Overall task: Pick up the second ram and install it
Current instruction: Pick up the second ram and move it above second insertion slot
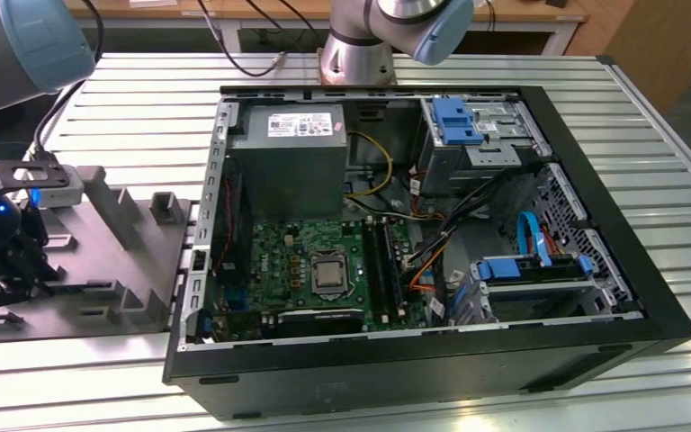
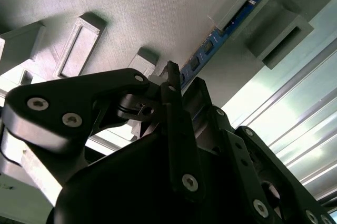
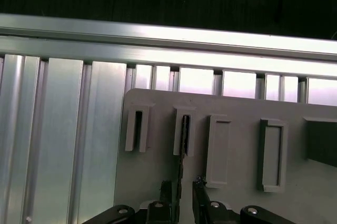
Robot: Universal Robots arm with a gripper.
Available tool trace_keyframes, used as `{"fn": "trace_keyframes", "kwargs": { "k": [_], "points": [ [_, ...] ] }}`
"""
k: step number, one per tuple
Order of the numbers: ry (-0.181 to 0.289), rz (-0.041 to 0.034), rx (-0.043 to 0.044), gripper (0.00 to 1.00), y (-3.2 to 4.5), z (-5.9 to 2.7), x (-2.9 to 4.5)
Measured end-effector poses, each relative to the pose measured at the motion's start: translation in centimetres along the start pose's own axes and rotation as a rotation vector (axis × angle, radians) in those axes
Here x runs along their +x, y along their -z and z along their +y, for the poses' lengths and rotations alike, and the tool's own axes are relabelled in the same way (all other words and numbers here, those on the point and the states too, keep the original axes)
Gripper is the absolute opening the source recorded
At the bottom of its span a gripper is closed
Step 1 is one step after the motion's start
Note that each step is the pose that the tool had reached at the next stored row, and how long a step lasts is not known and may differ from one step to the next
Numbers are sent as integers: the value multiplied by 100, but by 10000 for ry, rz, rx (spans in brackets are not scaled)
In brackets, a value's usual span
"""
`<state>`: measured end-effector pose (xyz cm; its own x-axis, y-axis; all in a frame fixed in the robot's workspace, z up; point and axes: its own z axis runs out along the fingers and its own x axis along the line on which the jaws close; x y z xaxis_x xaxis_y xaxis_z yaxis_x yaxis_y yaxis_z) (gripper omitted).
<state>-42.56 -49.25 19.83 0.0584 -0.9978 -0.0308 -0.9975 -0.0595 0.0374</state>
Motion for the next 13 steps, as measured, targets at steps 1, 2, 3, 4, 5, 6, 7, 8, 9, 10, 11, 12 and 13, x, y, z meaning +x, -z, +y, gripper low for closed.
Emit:
{"fn": "trace_keyframes", "kwargs": {
  "k": [1, 2, 3, 4, 5, 6, 7, 8, 9, 10, 11, 12, 13],
  "points": [
    [0, 0, 0, 29, 0, 0, 0],
    [-1, 0, 0, 29, 0, 0, 0],
    [0, 1, 0, 29, 0, 0, 0],
    [0, 0, 0, 28, 0, 0, 0],
    [0, 0, 0, 28, 0, -1, 0],
    [0, 1, 0, 21, 0, -1, 0],
    [0, 1, -1, 21, 1, -1, 0],
    [-1, 1, 0, 21, 0, -1, 0],
    [0, 0, 0, 21, 0, -1, 0],
    [0, 0, 0, 21, 0, -1, 0],
    [0, 1, 0, 21, 0, -2, 0],
    [0, 0, 0, 21, 0, -2, 0],
    [0, 0, 0, 21, 0, -2, 0]
  ]
}}
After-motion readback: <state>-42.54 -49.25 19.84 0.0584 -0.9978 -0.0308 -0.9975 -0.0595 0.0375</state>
